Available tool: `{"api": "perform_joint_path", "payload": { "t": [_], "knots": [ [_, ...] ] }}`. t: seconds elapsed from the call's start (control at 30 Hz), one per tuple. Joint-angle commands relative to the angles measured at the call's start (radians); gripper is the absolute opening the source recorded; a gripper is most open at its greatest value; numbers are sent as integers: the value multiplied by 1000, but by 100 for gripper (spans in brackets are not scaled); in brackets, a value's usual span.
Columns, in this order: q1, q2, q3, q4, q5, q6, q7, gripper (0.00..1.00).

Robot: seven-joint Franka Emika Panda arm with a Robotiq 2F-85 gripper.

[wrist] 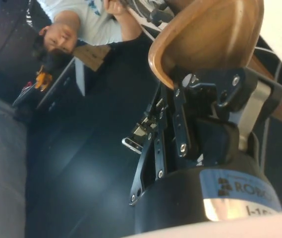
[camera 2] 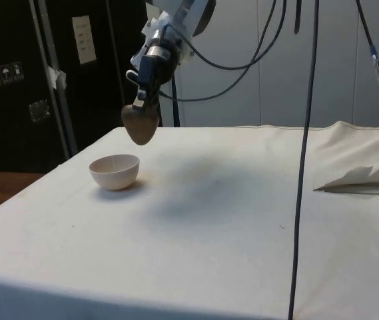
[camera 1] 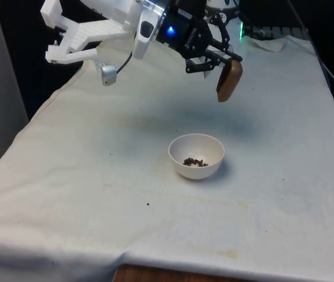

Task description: Pour the coffee beans from the cup into the bowl.

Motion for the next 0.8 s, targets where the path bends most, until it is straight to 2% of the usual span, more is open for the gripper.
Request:
{"api": "perform_joint_path", "payload": {
  "t": [0.0,0.03,0.27,0.3,0.33,0.57,0.6,0.63,0.77],
  "knots": [
    [0,0,0,0,-5,2,-5,1],
    [11,-11,-5,-11,-17,26,-8,1],
    [12,-14,-5,-13,-58,45,-48,1],
    [1,-2,1,-1,-48,20,-47,1],
    [12,-15,-5,-13,-63,48,-52,1],
    [14,-22,-5,-23,-97,76,-93,1],
    [4,-9,1,-9,-91,51,-93,1],
    [15,-23,-5,-25,-101,80,-98,1],
    [15,-32,-2,-38,-122,103,-119,1]
  ]
}}
